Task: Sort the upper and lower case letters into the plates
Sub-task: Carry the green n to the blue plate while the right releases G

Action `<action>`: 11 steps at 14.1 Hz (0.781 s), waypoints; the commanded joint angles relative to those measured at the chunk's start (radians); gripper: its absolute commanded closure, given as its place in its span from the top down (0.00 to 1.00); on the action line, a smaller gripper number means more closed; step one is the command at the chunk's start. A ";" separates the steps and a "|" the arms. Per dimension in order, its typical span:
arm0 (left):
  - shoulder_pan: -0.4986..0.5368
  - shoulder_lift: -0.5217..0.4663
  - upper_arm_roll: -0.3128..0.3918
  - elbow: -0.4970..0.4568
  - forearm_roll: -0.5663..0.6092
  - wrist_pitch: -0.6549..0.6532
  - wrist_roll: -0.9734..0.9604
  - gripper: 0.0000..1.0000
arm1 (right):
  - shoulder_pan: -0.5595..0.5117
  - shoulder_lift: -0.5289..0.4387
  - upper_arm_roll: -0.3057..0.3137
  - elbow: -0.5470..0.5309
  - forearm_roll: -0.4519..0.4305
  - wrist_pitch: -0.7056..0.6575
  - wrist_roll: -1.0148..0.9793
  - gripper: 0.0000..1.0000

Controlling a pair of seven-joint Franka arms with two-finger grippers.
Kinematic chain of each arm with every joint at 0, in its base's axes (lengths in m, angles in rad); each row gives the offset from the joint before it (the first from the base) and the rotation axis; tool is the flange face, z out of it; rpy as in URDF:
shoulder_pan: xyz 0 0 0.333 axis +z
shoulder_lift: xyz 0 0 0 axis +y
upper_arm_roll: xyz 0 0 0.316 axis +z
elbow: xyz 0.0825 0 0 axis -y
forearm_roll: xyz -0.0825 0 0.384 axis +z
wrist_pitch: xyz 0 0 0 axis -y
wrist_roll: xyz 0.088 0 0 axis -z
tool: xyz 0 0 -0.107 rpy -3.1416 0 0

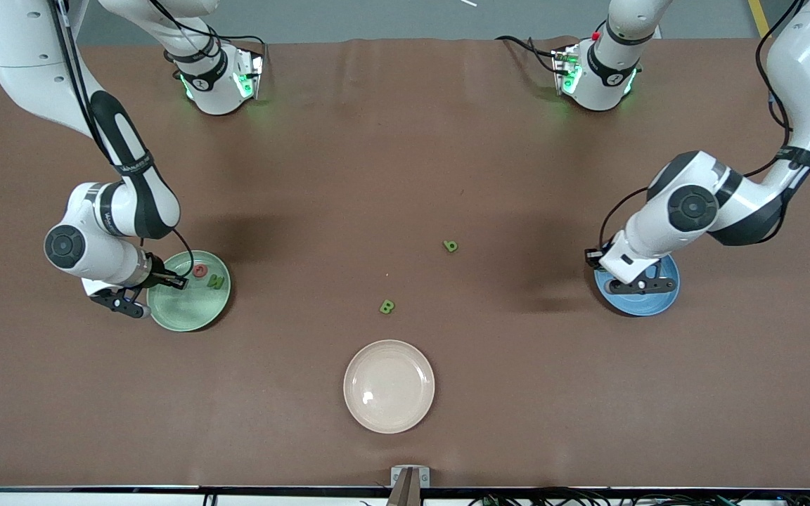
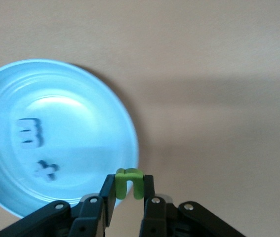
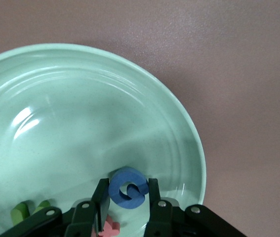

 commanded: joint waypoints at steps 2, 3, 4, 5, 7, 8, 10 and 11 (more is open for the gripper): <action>0.065 -0.012 -0.006 -0.034 0.007 -0.004 0.104 0.14 | -0.020 -0.013 0.015 -0.023 -0.002 0.018 -0.010 0.88; 0.065 -0.010 0.009 -0.034 0.008 -0.004 0.116 0.13 | -0.018 -0.013 0.015 -0.023 -0.002 0.017 -0.010 1.00; 0.063 -0.009 0.026 -0.033 0.012 -0.002 0.125 0.14 | -0.015 -0.013 0.015 -0.022 -0.002 0.014 -0.009 1.00; 0.063 -0.007 0.029 -0.033 0.030 -0.002 0.132 0.13 | -0.015 -0.016 0.017 -0.020 -0.002 0.006 -0.006 1.00; 0.060 0.017 0.038 -0.031 0.065 -0.002 0.129 0.14 | 0.009 -0.034 0.020 -0.014 -0.002 -0.014 0.015 1.00; 0.051 0.020 0.063 -0.033 0.079 -0.002 0.129 0.14 | 0.035 -0.046 0.020 -0.002 0.007 -0.034 0.060 1.00; 0.046 0.024 0.072 -0.034 0.081 -0.002 0.129 0.14 | 0.130 -0.051 0.024 0.055 0.010 -0.102 0.248 1.00; 0.042 0.031 0.083 -0.034 0.084 -0.002 0.130 0.14 | 0.182 -0.047 0.023 0.087 0.012 -0.122 0.346 1.00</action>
